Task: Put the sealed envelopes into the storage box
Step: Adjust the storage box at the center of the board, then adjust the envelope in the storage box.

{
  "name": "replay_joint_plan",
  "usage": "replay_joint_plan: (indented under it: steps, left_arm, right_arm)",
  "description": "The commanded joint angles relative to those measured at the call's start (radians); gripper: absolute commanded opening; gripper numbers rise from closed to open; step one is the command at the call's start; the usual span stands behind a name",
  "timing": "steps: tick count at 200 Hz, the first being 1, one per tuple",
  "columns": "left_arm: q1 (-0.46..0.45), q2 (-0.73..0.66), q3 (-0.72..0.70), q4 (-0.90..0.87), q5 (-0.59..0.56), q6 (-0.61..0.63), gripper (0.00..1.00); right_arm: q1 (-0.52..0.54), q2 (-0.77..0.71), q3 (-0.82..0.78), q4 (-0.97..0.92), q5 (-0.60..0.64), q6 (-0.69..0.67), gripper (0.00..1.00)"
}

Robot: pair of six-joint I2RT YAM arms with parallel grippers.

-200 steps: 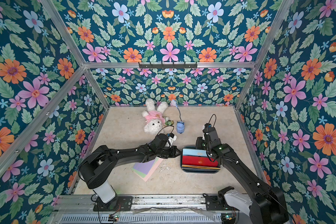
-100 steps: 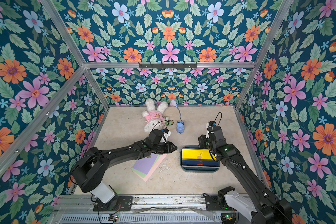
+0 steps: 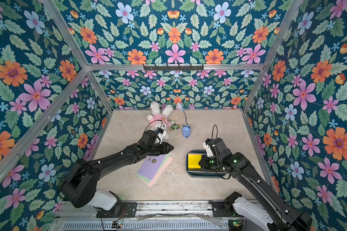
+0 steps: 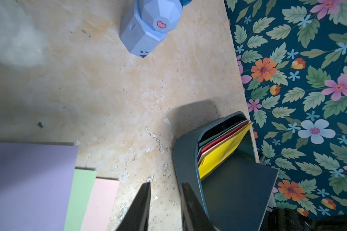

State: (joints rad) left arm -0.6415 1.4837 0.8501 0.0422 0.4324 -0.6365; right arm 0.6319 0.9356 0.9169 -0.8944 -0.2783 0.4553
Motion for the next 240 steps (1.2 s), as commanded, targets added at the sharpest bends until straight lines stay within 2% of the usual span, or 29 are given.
replay_joint_plan:
  steps: [1, 20, 60, 88, 119, 152, 166, 183, 195, 219, 240]
  left_arm:
    - [0.025, -0.027, -0.016, -0.008, 0.021, 0.031, 0.32]
    - [0.044, -0.048, -0.030, -0.014, 0.026, 0.037, 0.32]
    - [0.075, -0.113, -0.049, -0.059, 0.004, 0.068, 0.32]
    - [0.109, -0.158, -0.058, -0.097, -0.010, 0.090, 0.33]
    - [0.154, -0.211, -0.076, -0.122, -0.035, 0.105, 0.34]
    - [0.197, -0.248, -0.097, -0.135, -0.064, 0.111, 0.37]
    - [0.215, -0.260, -0.111, -0.133, -0.083, 0.109, 0.40]
    - [0.234, -0.269, -0.126, -0.129, -0.103, 0.109, 0.42]
    - [0.247, -0.277, -0.141, -0.129, -0.128, 0.112, 0.44]
    - [0.274, -0.290, -0.179, -0.110, -0.149, 0.109, 0.46]
    - [0.298, -0.285, -0.215, -0.083, -0.143, 0.105, 0.50]
  right_arm:
    - [0.045, 0.005, -0.023, -0.107, -0.007, 0.025, 0.06]
    - [0.063, 0.020, -0.059, -0.128, 0.026, 0.026, 0.02]
    - [0.067, 0.080, -0.095, -0.079, 0.064, 0.014, 0.02]
    - [0.066, 0.157, -0.070, -0.045, 0.163, 0.020, 0.02]
    - [0.057, 0.267, -0.002, -0.027, 0.399, 0.041, 0.02]
    - [0.004, 0.332, 0.060, 0.050, 0.474, 0.025, 0.02]
    - [0.002, 0.324, 0.112, 0.087, 0.451, 0.025, 0.03]
    - [0.001, 0.284, 0.143, 0.184, 0.328, 0.034, 0.06]
    - [0.003, 0.267, 0.140, 0.244, 0.283, 0.057, 0.10]
    - [0.005, 0.271, 0.110, 0.374, 0.185, 0.165, 0.15]
    - [0.049, 0.301, 0.043, 0.573, 0.062, 0.281, 0.19]
